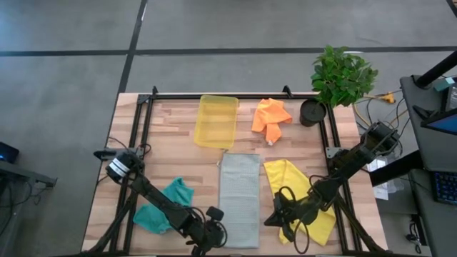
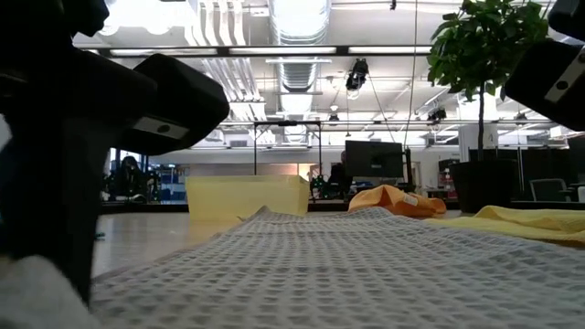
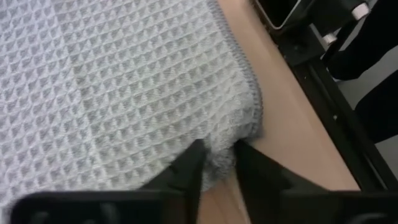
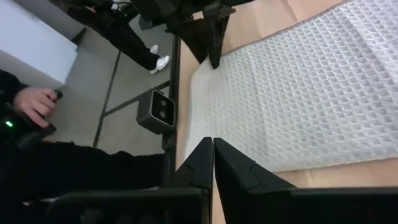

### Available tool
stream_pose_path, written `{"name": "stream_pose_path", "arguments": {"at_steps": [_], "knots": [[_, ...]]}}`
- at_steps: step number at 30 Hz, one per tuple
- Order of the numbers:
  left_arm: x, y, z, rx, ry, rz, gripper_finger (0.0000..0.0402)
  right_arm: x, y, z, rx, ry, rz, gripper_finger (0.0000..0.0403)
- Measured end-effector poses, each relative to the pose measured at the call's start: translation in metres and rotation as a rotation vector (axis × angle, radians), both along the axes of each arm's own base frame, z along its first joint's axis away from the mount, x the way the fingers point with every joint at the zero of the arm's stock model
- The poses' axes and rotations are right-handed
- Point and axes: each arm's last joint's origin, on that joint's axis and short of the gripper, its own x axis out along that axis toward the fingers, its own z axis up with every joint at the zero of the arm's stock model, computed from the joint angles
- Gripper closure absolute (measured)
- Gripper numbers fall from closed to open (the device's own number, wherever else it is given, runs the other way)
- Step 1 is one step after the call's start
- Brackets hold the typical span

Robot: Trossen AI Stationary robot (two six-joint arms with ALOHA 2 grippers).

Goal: Fold microfiber towels
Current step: Fold the gray microfiber cloth

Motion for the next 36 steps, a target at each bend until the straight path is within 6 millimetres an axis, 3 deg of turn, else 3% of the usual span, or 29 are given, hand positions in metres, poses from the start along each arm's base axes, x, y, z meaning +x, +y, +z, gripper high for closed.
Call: {"name": "stream_pose_path", "arguments": {"at_steps": [3,8,18,22,28,36], "knots": [[0.0,0.0,0.0,-0.001,0.003,0.003,0.0393,0.0,0.0,0.0,-0.056,-0.021,0.032,0.0394],[0.001,0.0,0.0,-0.004,0.003,0.003,0.0391,0.005,0.007,-0.002,-0.202,-0.078,0.158,0.0376],[0.004,0.004,0.001,-0.053,0.019,0.073,0.0391,0.034,0.043,-0.017,-0.537,-0.061,0.466,0.027],[0.005,0.004,0.001,-0.056,0.017,0.076,0.0391,0.046,0.056,-0.018,-0.677,-0.074,0.578,0.0245],[0.006,0.004,0.002,-0.066,0.007,0.079,0.0391,0.059,0.069,-0.029,-0.819,-0.026,0.694,0.025],[0.008,0.004,0.003,-0.076,-0.008,0.082,0.0391,0.068,0.081,-0.039,-0.811,-0.035,0.793,0.0285]]}}
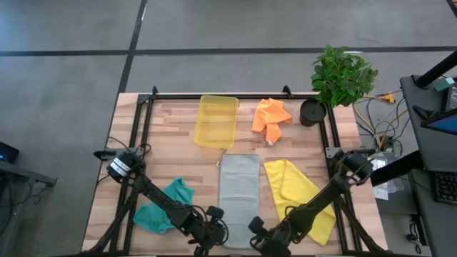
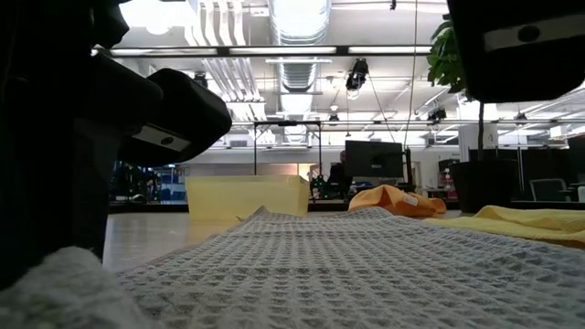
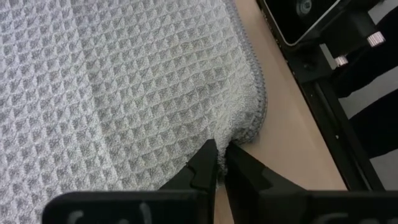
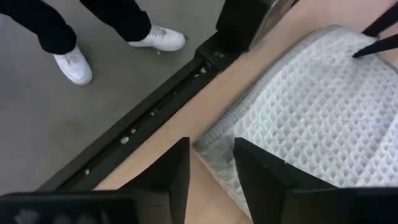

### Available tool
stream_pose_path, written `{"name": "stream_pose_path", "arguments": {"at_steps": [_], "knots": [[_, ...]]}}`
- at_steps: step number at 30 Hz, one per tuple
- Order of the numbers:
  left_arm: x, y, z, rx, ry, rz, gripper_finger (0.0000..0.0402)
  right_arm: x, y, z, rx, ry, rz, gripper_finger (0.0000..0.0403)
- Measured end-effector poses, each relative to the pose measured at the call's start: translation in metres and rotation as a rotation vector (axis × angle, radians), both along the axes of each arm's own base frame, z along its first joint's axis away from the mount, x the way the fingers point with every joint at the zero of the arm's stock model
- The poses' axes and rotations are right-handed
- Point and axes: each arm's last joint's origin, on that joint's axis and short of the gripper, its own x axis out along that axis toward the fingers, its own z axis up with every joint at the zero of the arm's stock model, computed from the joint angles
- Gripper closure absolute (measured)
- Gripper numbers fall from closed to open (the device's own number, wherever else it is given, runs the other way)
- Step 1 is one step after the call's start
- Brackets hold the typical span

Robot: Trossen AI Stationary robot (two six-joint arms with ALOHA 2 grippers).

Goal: Fold microfiber towels
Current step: Fold the gray microfiber cloth

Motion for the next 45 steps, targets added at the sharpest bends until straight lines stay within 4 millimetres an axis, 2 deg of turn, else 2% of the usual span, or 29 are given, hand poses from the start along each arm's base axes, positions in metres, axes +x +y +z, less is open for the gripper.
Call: {"name": "stream_pose_path", "arguments": {"at_steps": [5,13,20,24,28,34,45], "knots": [[0.0,0.0,0.0,0.0,0.0,0.001,0.0391,-0.004,-0.004,-0.01,-0.031,0.036,-0.016,0.032],[0.001,0.0,0.002,-0.002,-0.015,-0.006,0.0391,-0.004,-0.007,-0.01,-0.015,0.055,-0.062,0.039],[-0.002,0.004,0.02,-0.034,-0.035,-0.011,0.04,-0.004,-0.006,0.009,0.1,0.08,-0.161,0.0394],[-0.003,0.002,0.035,-0.145,-0.03,-0.081,0.0401,-0.005,-0.007,0.025,0.207,0.103,-0.168,0.0394],[-0.003,-0.002,0.038,-0.267,-0.027,-0.164,0.0401,-0.004,-0.011,0.037,0.332,0.122,-0.192,0.0394],[-0.001,0.001,0.044,-0.295,-0.034,-0.175,0.0401,-0.006,-0.031,0.037,0.438,0.122,-0.285,0.0394],[0.004,0.025,0.042,-0.2,-0.01,-0.074,0.0401,-0.011,-0.074,0.032,0.443,0.138,-0.423,0.0394]]}}
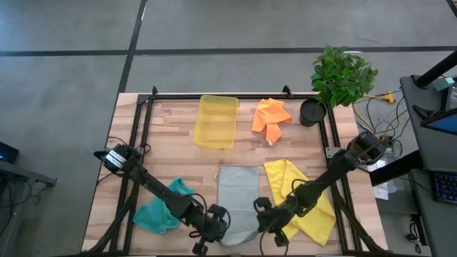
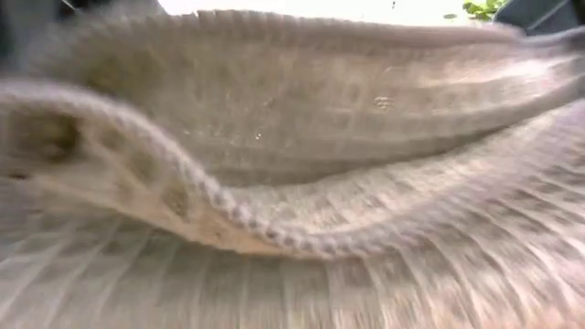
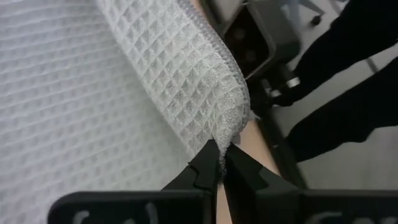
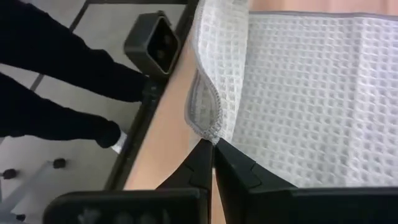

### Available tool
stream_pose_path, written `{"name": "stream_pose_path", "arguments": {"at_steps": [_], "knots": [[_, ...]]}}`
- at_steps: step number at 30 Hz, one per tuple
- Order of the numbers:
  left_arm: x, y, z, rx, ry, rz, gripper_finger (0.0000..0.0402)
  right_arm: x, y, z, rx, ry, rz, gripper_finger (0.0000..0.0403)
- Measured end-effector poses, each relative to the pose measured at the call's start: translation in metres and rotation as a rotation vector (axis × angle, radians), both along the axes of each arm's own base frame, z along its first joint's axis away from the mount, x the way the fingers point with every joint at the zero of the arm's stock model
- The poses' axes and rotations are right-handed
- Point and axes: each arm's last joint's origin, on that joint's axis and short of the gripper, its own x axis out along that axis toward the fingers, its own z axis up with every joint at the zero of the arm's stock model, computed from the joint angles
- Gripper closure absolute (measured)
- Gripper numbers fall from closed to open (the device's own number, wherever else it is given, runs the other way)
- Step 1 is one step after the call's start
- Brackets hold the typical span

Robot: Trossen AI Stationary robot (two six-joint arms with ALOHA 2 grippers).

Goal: Fold microfiber towels
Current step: Fold the gray microfiber cloth

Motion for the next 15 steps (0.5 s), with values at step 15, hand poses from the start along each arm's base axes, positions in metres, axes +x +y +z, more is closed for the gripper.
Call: {"name": "stream_pose_path", "arguments": {"at_steps": [15], "knots": [[-0.032,0.077,0.017,0.113,-0.037,0.132,0.0402,0.005,-0.056,0.001,-0.025,0.007,-0.152,0.0394]]}}
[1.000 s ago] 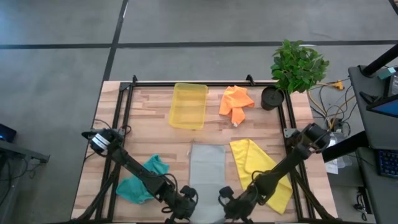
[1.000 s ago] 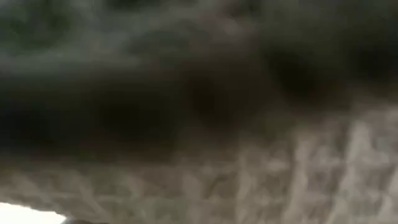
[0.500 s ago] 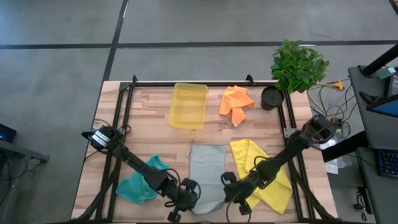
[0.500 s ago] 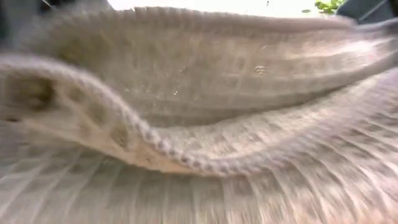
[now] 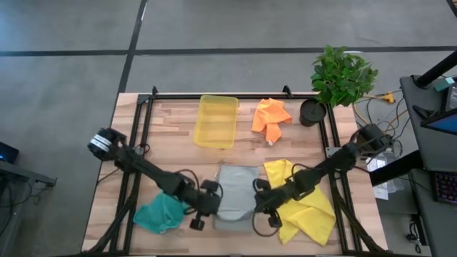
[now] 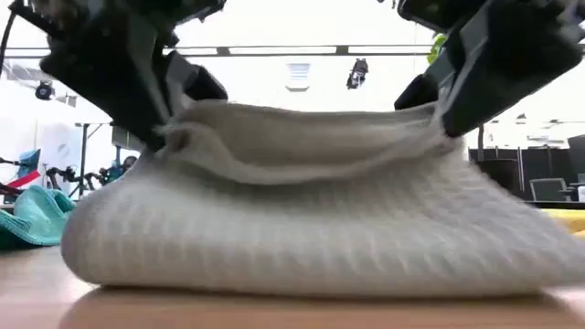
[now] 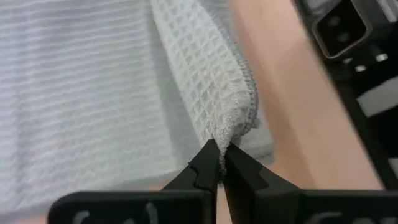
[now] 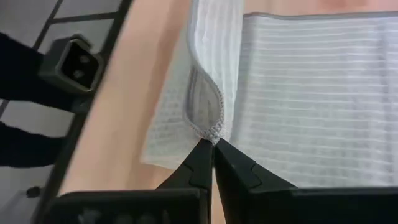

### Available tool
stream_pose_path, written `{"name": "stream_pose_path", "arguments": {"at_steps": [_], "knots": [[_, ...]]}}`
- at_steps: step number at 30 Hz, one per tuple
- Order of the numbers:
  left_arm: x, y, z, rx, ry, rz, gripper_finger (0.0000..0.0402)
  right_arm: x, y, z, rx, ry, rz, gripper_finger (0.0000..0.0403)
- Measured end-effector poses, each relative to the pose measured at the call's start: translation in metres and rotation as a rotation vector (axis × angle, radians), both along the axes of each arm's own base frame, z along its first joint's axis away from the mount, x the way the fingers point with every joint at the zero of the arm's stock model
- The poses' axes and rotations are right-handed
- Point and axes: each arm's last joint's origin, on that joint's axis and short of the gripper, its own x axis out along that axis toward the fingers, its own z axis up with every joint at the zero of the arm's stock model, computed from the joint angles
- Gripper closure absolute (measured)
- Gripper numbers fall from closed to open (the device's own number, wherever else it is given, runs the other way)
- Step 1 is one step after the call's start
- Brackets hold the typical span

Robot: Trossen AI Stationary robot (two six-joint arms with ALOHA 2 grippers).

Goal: Fold microfiber towels
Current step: Fold the gray microfiber cloth

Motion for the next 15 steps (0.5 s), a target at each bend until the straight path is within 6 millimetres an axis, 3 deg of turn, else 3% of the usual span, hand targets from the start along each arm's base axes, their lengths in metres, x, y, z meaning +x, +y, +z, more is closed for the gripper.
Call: {"name": "stream_pose_path", "arguments": {"at_steps": [8,15], "knots": [[-0.013,0.036,-0.003,0.015,-0.019,0.07,0.0402,0.002,-0.029,0.004,-0.017,-0.017,-0.061,0.0394],[-0.006,0.055,-0.006,0.072,-0.039,0.073,0.0402,0.0,-0.054,0.008,-0.053,0.026,-0.117,0.0394]]}}
